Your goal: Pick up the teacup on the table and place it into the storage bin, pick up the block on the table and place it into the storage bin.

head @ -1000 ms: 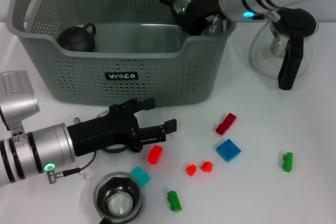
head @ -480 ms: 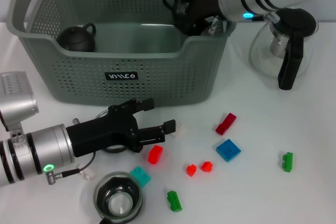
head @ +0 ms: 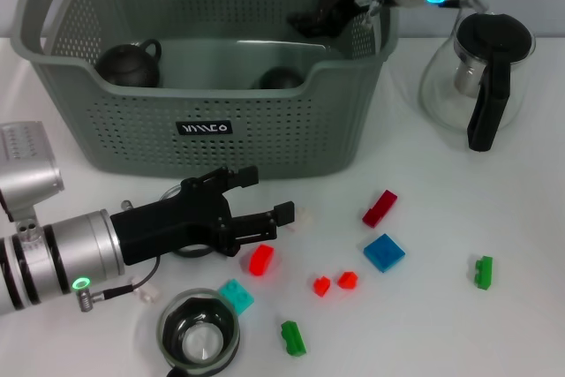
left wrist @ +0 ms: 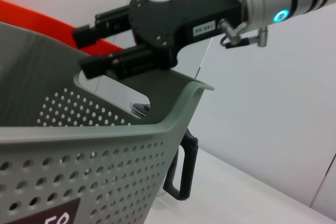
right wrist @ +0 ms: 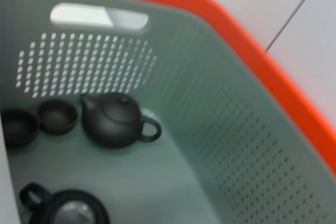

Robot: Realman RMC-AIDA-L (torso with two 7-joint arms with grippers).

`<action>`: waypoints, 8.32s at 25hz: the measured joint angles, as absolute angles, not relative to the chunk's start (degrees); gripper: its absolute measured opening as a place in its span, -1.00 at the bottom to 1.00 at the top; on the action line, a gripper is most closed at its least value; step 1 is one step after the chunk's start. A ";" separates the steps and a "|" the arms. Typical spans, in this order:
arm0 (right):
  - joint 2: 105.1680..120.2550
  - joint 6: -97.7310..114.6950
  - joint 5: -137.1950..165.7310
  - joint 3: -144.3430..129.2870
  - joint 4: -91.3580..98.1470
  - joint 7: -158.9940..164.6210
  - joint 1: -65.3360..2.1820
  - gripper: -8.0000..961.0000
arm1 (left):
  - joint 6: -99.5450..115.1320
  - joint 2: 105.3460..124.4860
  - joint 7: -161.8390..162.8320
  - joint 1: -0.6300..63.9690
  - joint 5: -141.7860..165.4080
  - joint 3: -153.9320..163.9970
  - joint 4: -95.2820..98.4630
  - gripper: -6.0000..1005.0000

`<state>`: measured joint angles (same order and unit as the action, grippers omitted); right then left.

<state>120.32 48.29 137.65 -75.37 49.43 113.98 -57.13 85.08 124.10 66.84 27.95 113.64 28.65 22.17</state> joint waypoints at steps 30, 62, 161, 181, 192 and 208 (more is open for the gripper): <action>120.01 98.83 105.64 -64.70 75.00 97.63 -24.41 0.83 | 105.95 120.69 72.02 25.11 124.05 28.69 40.45 0.85; 119.84 91.79 113.65 -62.93 62.91 95.63 -29.56 0.83 | 109.82 124.22 112.62 26.87 143.42 47.51 73.77 0.85; 118.65 87.45 114.52 -60.14 58.52 93.26 -32.43 0.81 | 92.43 124.35 128.86 27.90 149.47 69.26 67.77 -0.85; 115.06 92.52 114.52 -59.13 55.16 93.71 -32.70 0.81 | 107.24 120.41 124.16 35.99 115.47 40.07 68.74 -0.89; 113.21 98.67 114.53 -56.82 53.44 96.66 -32.61 0.81 | 74.77 116.07 131.77 48.31 127.33 49.11 59.16 -0.89; 113.84 97.45 118.05 -56.34 53.00 98.86 -33.91 0.81 | 46.92 117.37 138.02 57.41 152.80 51.09 39.86 -0.89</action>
<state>113.84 97.45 118.05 -56.34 53.00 98.86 -33.91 46.92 117.37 138.02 57.41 152.80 51.09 39.86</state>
